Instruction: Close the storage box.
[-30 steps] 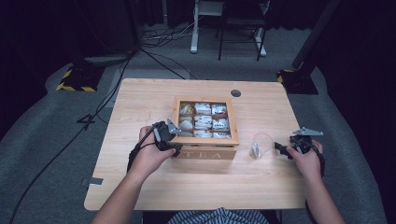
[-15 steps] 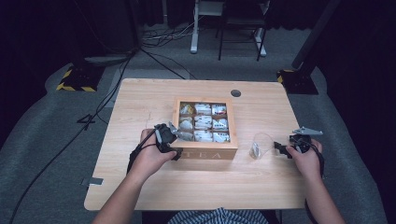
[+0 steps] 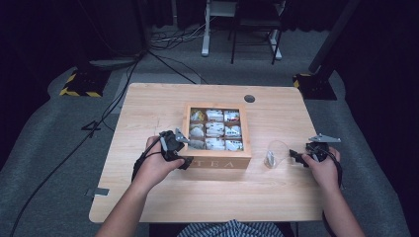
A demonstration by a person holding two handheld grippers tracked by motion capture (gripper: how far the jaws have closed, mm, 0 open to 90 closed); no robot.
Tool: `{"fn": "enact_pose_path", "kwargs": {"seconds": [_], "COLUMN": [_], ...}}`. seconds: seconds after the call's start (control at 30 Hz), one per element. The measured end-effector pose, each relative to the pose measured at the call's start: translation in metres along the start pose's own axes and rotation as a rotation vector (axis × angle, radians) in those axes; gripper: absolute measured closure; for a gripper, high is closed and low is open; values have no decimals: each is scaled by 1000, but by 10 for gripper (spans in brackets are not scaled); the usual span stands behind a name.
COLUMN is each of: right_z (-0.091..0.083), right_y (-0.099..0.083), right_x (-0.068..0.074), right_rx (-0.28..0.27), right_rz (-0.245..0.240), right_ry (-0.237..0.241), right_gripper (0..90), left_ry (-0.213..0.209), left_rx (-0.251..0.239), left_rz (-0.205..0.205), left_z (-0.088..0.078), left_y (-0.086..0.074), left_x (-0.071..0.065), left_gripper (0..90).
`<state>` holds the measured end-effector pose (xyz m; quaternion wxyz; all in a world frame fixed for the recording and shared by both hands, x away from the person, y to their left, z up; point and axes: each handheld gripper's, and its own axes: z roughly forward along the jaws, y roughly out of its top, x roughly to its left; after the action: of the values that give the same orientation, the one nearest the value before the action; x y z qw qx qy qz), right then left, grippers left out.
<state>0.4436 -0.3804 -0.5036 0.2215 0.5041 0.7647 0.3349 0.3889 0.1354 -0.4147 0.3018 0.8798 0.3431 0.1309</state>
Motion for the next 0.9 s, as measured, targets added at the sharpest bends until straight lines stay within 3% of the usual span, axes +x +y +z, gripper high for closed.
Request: {"fn": "enact_pose_path", "kwargs": {"seconds": [0.1,0.17,0.4,0.57,0.7,0.9], "right_z": [0,0,0,1,2,2], "right_y": [0,0,0,0,1,2], "right_x": [0,0,-1,-2,-3,-3], "right_rx": [-1,-1,1,-1,0,0], "right_rz": [0,0,-6,-12,-18,-18], "right_ry": [1,1,9,15,21,21], "right_gripper": [150,150,150,150,148,148], "left_ry": [-15,14,62,118,135,172], "left_rx": [-48,-100,-175,-188,-194,-147], "left_rz": [-12,-22,-80,-131,-175,-223], "left_z": [-7,-15,-33,-43,-45,-37], "left_y": [-4,-9,-26,-46,-61,-80], "left_x": [1,4,18,38,55,76], "left_gripper": [278,272,249,237,225,215]}}
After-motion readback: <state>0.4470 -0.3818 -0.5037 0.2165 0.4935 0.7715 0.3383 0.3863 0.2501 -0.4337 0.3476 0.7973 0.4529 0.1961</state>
